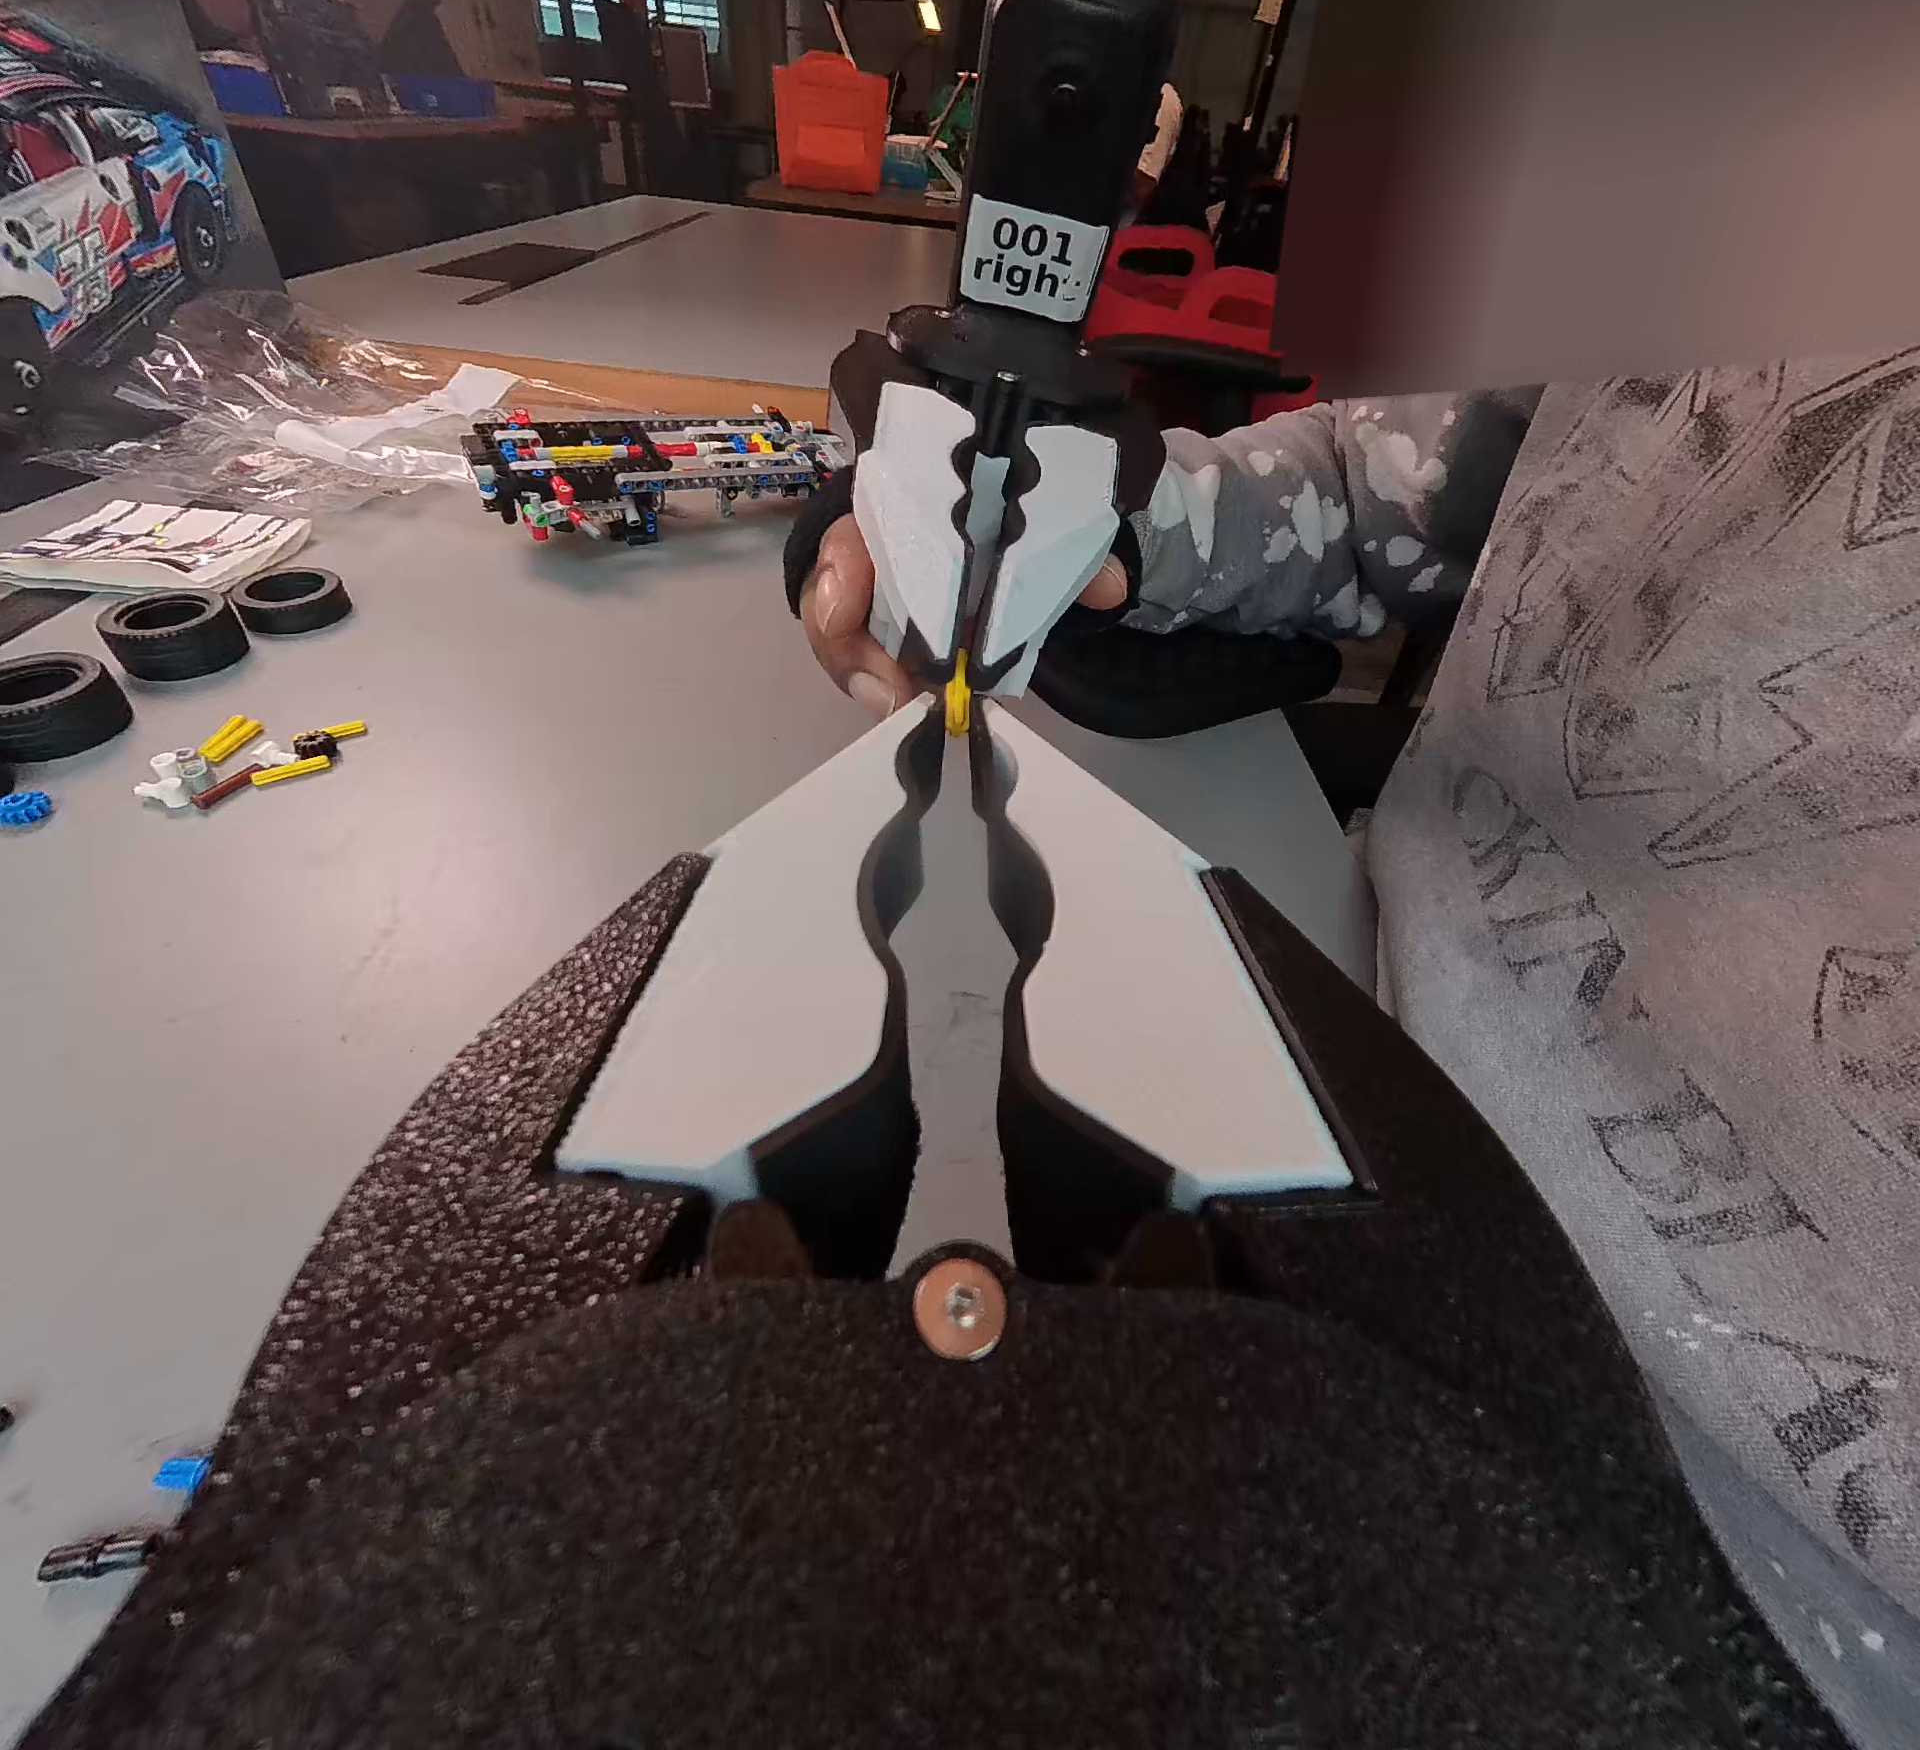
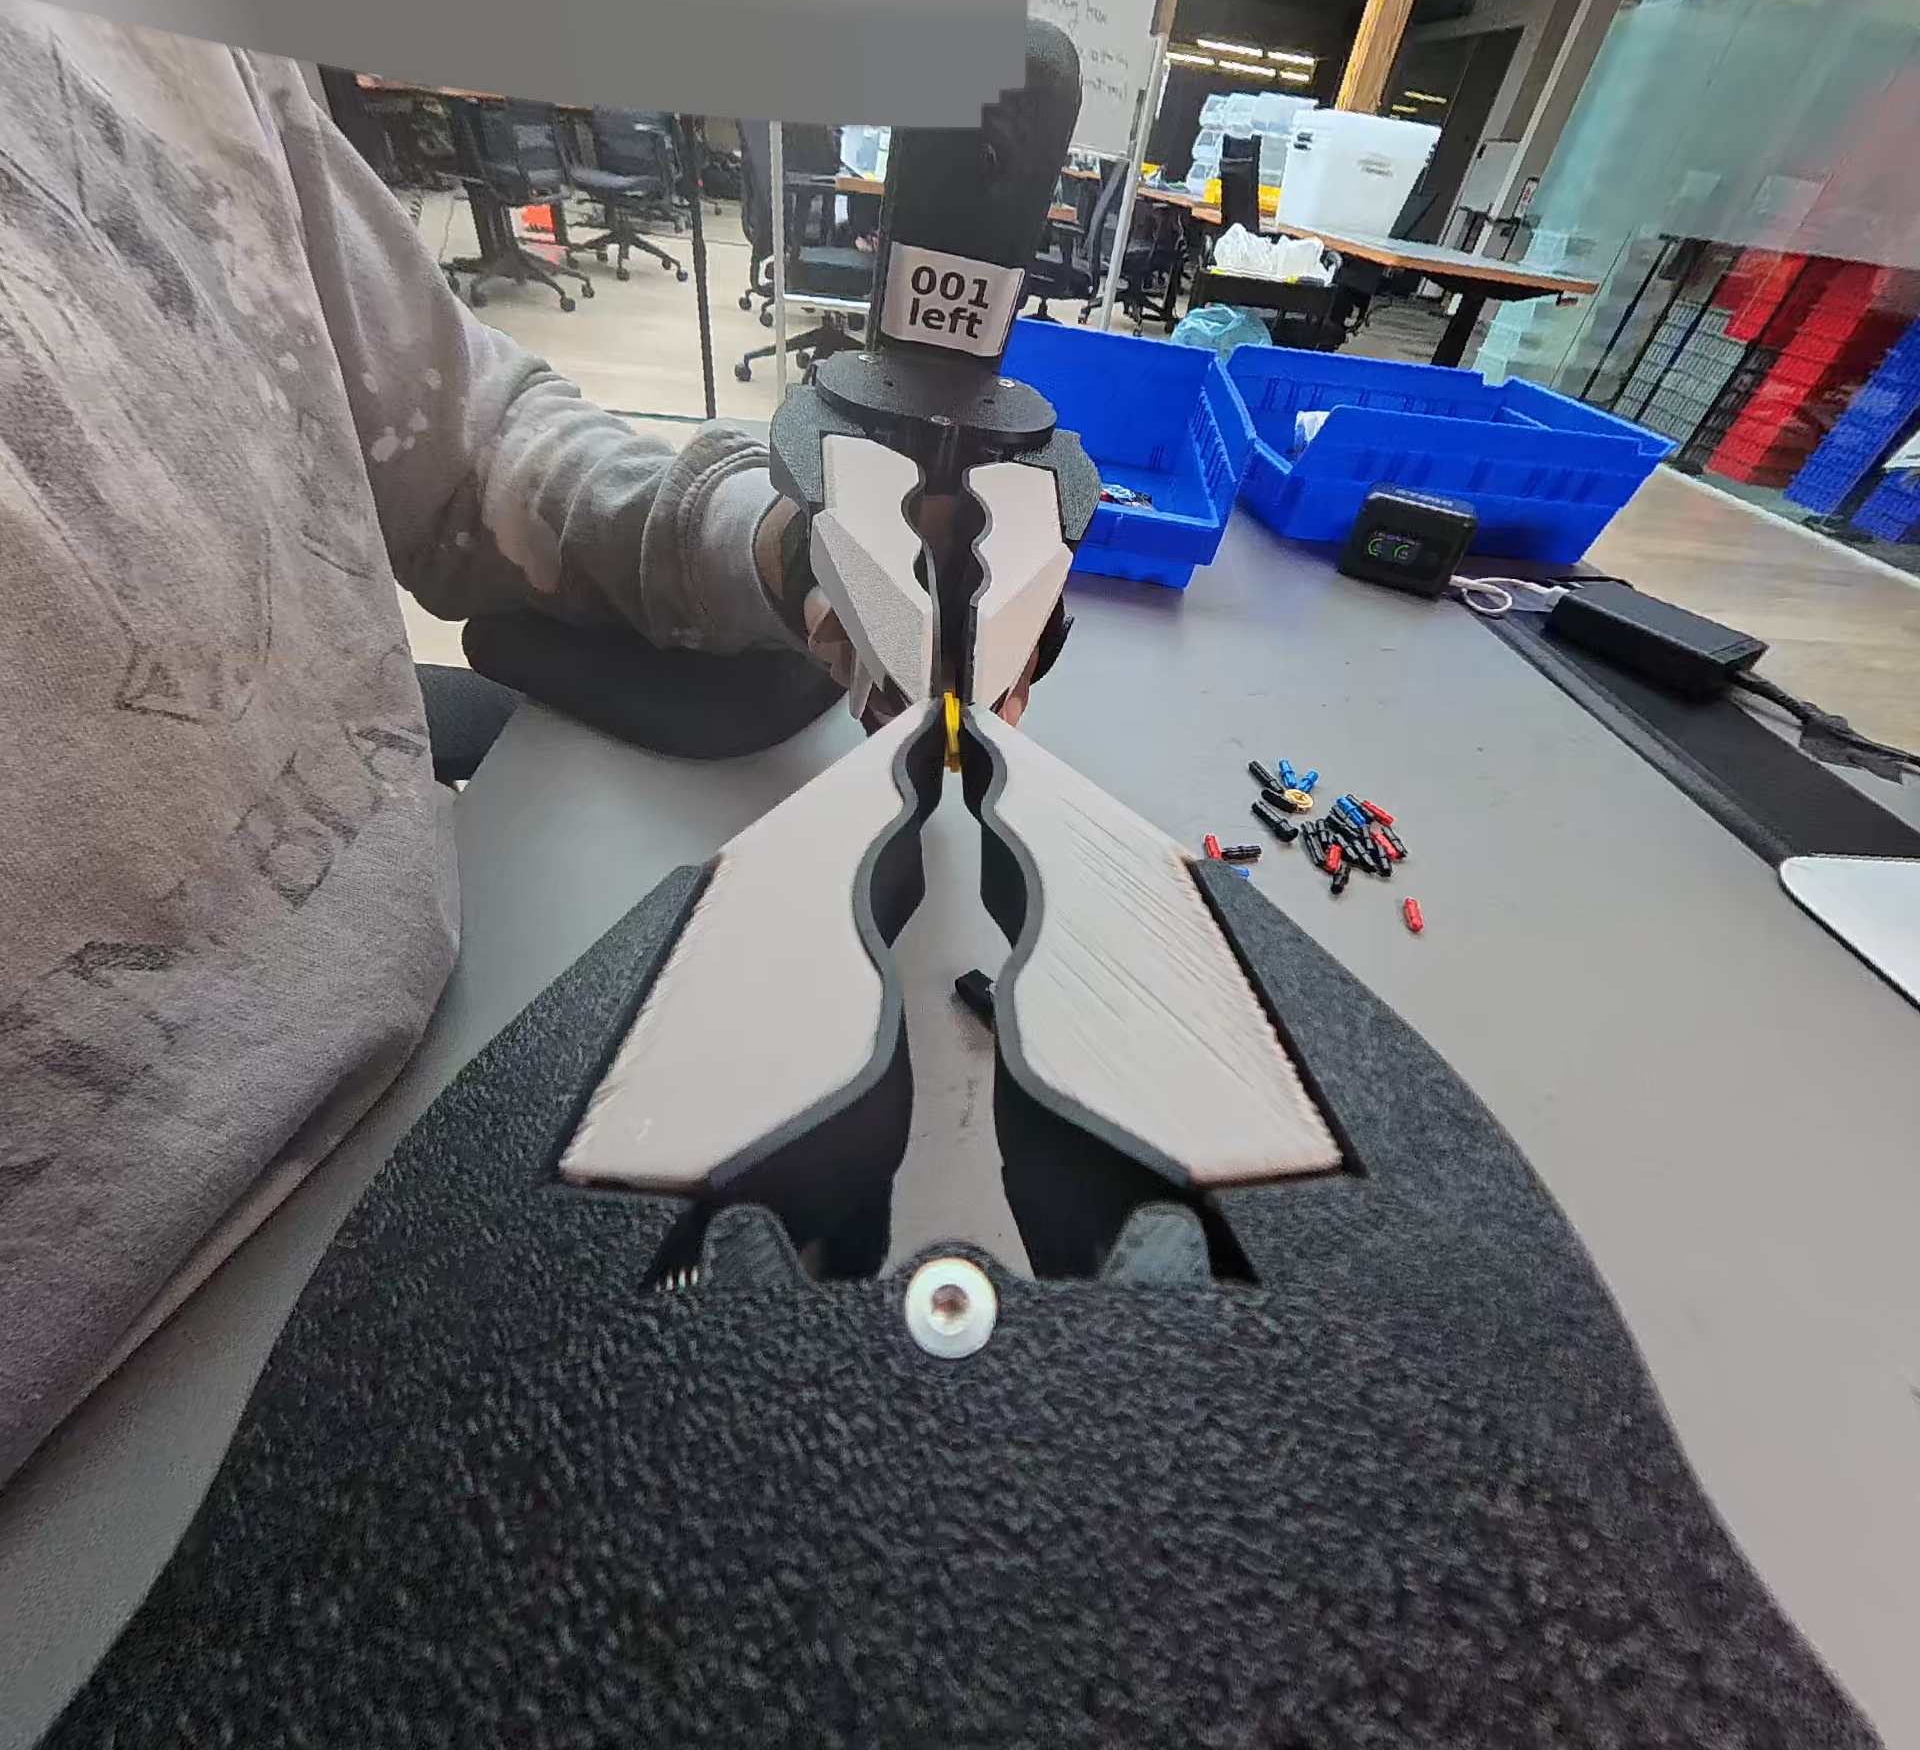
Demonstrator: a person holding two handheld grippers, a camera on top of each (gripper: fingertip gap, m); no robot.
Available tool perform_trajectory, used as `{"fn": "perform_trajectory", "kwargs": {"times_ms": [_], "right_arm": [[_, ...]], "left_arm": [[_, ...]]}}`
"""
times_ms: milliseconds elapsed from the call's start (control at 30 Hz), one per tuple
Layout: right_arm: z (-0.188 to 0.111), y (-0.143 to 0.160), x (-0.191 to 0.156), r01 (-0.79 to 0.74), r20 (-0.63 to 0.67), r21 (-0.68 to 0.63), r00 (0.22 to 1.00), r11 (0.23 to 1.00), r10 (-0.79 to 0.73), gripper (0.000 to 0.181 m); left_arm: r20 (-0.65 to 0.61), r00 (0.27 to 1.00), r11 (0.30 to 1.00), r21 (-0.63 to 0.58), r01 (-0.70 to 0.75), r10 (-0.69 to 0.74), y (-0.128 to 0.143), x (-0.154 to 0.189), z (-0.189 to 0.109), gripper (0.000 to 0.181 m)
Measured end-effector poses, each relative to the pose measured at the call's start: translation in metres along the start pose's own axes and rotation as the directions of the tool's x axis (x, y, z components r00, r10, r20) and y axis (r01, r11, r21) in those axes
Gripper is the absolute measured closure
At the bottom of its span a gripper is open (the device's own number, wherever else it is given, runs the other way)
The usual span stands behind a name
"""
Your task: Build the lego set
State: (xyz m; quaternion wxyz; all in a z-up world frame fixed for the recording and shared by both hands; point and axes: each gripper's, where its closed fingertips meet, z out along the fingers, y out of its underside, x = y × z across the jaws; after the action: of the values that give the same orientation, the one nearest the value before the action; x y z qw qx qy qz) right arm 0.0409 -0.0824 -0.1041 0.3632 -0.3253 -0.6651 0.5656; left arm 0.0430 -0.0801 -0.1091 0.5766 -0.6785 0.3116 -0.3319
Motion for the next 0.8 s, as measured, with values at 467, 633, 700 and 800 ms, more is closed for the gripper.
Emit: {"fn": "perform_trajectory", "kwargs": {"times_ms": [467,633,700,800], "right_arm": [[-0.0058,-0.0016,-0.0087,0.025,0.048,0.012,0.999,1.000,-0.025,0.172],[-0.0058,-0.0018,-0.0095,0.045,0.038,0.014,0.998,0.999,-0.046,0.178],[-0.0063,-0.0022,-0.0099,0.043,0.042,0.015,0.998,0.999,-0.043,0.178],[-0.0067,0.0006,-0.0094,0.047,0.044,0.006,0.998,0.999,-0.047,0.178]], "left_arm": [[-0.035,0.999,0.999,0.035,0.005,-0.004,-0.0043,0.0063,0.0019,0.178],[-0.056,0.998,0.999,0.048,0.014,-0.011,-0.0070,0.0097,0.0016,0.178],[-0.058,0.998,0.999,0.044,0.013,-0.011,-0.0068,0.0102,0.0020,0.178],[-0.055,0.998,0.999,0.031,0.021,-0.019,-0.0046,0.0094,0.0027,0.177]]}}
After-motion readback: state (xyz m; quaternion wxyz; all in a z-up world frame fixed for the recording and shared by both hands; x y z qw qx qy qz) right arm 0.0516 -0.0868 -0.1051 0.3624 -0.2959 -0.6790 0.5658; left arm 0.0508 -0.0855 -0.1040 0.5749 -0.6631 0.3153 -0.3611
